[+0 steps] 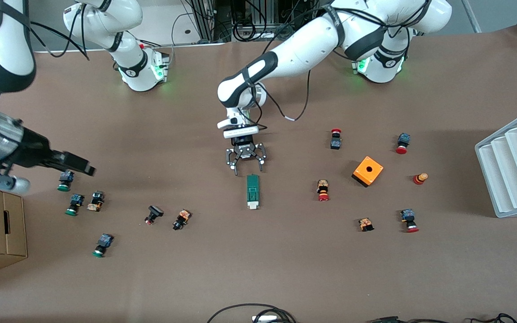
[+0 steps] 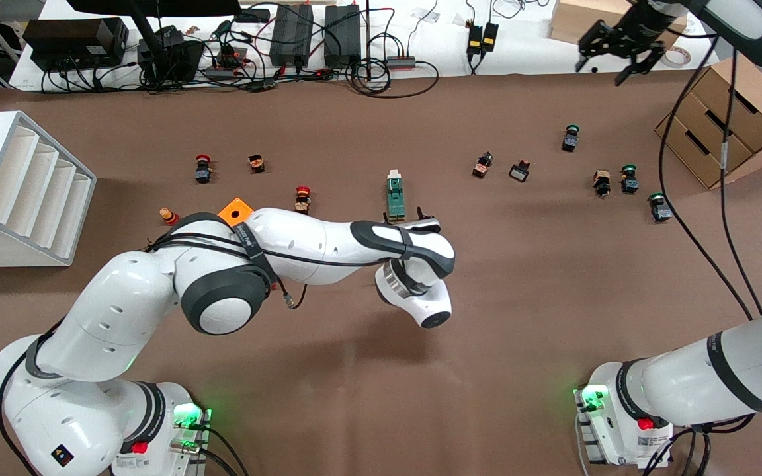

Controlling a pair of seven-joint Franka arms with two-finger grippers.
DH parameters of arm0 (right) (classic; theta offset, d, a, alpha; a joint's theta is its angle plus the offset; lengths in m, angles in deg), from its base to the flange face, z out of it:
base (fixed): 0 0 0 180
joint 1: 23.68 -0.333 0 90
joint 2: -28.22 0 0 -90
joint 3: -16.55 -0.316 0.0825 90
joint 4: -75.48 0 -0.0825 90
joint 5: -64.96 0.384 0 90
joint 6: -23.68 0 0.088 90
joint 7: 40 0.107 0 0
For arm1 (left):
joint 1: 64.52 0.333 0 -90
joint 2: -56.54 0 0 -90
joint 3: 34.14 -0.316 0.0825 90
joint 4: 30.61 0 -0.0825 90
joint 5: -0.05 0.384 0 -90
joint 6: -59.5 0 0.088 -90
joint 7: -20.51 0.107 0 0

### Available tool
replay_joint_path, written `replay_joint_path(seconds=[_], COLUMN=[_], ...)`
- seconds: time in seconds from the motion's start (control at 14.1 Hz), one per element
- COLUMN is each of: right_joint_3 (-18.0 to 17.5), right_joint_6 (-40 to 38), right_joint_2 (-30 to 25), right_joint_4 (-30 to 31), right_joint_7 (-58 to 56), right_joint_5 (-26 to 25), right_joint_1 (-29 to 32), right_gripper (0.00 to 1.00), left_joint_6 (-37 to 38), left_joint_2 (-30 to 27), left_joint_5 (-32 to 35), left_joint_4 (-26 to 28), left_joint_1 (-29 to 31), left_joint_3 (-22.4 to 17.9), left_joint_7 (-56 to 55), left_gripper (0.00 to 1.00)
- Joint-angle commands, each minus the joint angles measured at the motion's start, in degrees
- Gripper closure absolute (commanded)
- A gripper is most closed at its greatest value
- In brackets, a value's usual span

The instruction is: Close load switch with both arms

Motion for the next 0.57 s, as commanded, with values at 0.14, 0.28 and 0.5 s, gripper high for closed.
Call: replay_joint_path(seconds=[0.14, 0.28, 0.5], right_joint_3=[-0.8, -0.8, -0.6], right_joint_6=[5.4, 7.8, 5.7], right_joint_2=[-6.4, -6.4, -5.8], right_joint_4=[8.7, 10.5, 8.6], right_joint_7=[-8.2, -8.8, -10.3], right_joint_5=[-9.9, -10.0, -10.0], right_joint_1=[0.3, 0.3, 0.4], right_gripper=[0.00, 0.00, 0.00], left_joint_6=[-2.3, -3.1, -4.0], left_joint_2=[-9.2, -13.1, -18.4], left_joint_5=[-8.6, -13.9, -20.5], left_joint_4=[2.2, 2.2, 2.0], left_joint_1=[0.1, 0.2, 0.3], left_joint_3=[0.9, 1.2, 1.2], left_joint_7=[6.7, 11.4, 19.0], left_gripper=[0.00, 0.00, 0.00])
